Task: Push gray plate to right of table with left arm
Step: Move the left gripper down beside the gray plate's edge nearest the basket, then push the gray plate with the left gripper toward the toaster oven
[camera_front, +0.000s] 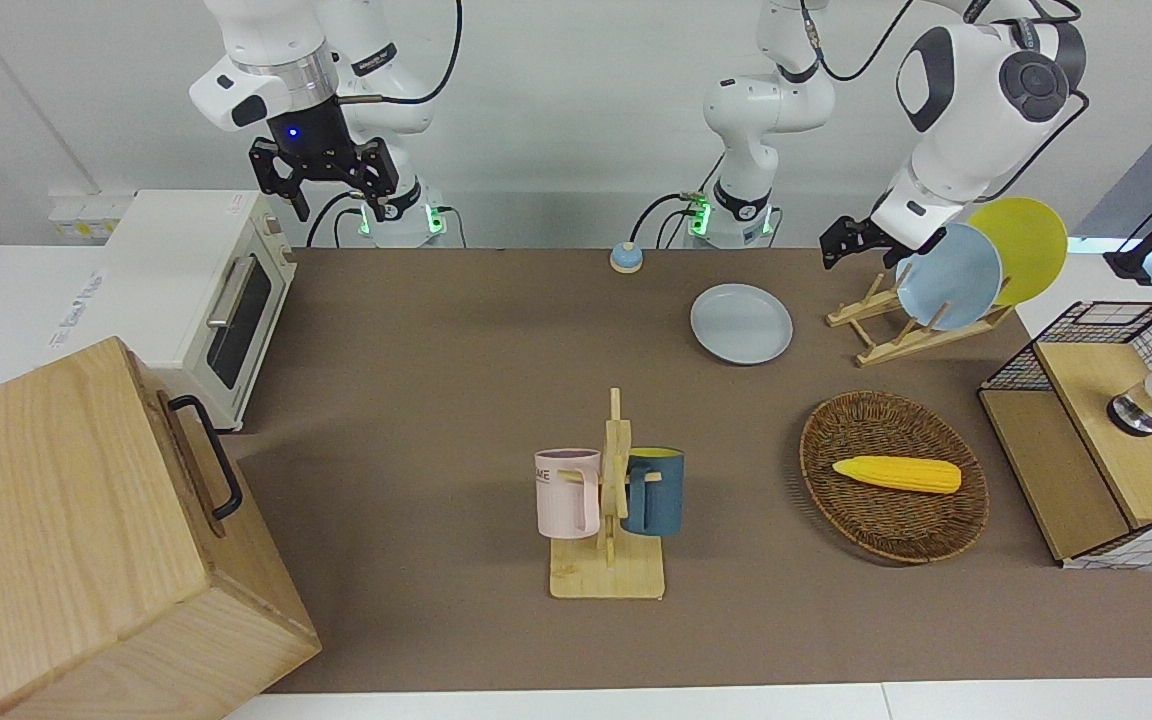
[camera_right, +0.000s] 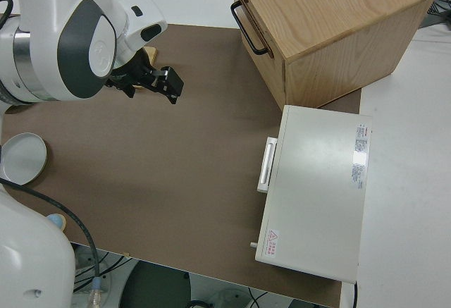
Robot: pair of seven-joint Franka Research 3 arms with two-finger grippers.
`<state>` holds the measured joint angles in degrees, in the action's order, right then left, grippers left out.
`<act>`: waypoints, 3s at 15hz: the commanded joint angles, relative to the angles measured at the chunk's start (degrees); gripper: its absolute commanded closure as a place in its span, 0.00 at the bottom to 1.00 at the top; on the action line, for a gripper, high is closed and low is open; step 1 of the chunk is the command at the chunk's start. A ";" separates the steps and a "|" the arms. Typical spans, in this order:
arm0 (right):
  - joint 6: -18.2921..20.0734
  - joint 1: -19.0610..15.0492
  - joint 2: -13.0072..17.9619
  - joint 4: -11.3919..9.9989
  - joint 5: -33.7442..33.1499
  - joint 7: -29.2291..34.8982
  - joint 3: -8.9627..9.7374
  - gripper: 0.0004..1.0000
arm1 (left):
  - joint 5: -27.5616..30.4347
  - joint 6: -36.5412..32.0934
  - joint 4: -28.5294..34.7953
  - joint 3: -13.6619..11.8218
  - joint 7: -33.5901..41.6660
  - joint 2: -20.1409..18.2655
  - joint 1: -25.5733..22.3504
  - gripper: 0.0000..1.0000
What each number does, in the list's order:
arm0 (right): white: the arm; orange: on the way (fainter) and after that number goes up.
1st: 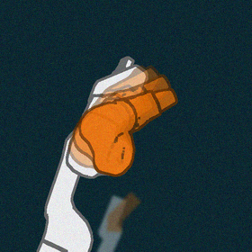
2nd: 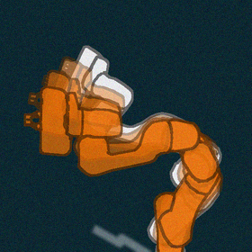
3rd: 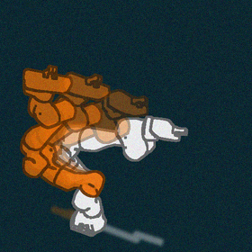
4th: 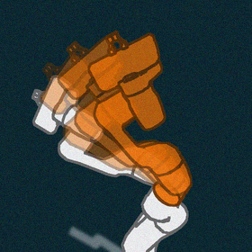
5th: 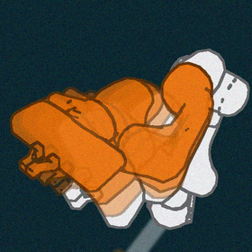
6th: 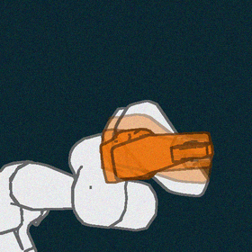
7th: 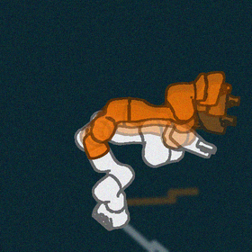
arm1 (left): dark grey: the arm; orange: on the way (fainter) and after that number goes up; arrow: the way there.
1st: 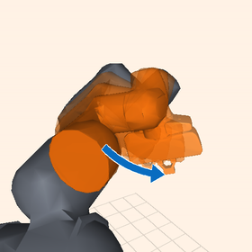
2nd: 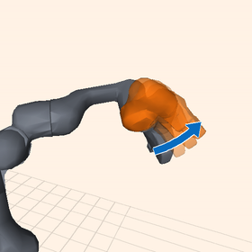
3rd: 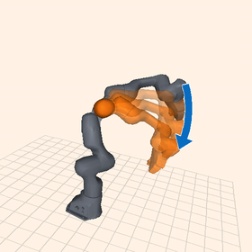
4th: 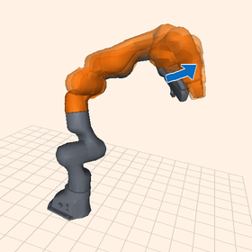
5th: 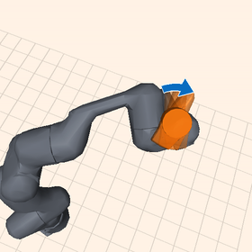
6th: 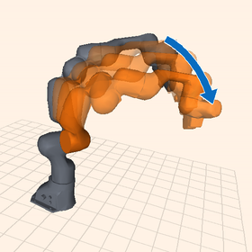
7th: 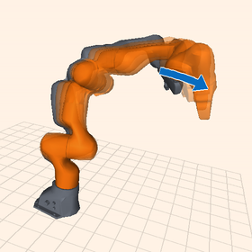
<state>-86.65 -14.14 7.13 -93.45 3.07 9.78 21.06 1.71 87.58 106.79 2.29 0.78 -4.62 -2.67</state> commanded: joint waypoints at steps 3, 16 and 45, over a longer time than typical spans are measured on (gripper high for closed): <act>-0.01 -1.68 1.57 -1.56 1.24 0.59 0.91 0.00 | 0.13 5.66 12.99 -0.89 -0.42 -7.24 -0.41 0.00; -0.01 -1.68 1.57 -1.56 1.24 0.59 0.91 0.00 | 1.80 18.66 33.11 -1.32 -5.09 -16.56 0.12 0.01; -0.01 -1.68 1.57 -1.56 1.24 0.59 0.91 0.00 | 4.88 43.37 45.87 -2.56 -4.91 -7.86 2.40 0.36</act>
<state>-86.65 -14.14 7.13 -93.45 3.07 9.78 21.06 5.82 128.63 151.88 0.06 -3.42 -13.44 -1.58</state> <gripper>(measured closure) 0.004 0.264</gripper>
